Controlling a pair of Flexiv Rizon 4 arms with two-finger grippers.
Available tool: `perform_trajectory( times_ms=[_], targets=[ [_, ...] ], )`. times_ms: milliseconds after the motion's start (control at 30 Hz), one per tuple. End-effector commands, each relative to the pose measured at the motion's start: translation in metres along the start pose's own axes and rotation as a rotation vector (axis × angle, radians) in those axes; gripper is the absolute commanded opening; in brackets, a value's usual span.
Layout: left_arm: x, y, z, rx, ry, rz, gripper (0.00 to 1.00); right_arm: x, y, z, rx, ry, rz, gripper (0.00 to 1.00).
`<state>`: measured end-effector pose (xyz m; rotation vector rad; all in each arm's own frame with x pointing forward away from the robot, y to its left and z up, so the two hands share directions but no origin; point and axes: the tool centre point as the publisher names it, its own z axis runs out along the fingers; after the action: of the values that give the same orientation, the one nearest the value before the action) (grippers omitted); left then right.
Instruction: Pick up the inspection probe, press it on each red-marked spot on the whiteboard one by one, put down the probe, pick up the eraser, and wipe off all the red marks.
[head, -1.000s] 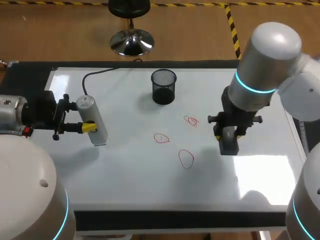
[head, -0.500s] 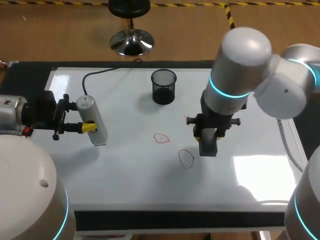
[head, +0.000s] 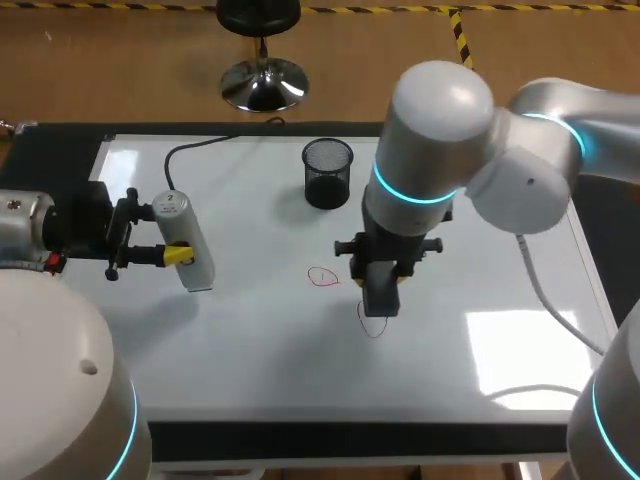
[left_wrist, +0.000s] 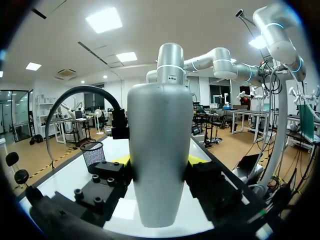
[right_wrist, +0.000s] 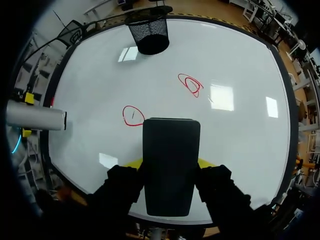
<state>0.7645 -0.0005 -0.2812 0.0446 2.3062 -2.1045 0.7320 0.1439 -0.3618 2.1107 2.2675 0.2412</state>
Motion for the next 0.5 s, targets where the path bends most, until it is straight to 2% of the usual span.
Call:
perform_trajectory(
  times_ms=[33,500],
  targets=[
    [0.001,-0.001,0.000,0.002,-0.002,0.003,0.00,0.019,0.005,0.008,0.008,-0.034,-0.006,0.00],
    [0.001,-0.001,0.000,0.002,-0.002,0.003,0.00,0.063,0.011,0.018,0.029,-0.012,-0.056,0.00]
  ],
)
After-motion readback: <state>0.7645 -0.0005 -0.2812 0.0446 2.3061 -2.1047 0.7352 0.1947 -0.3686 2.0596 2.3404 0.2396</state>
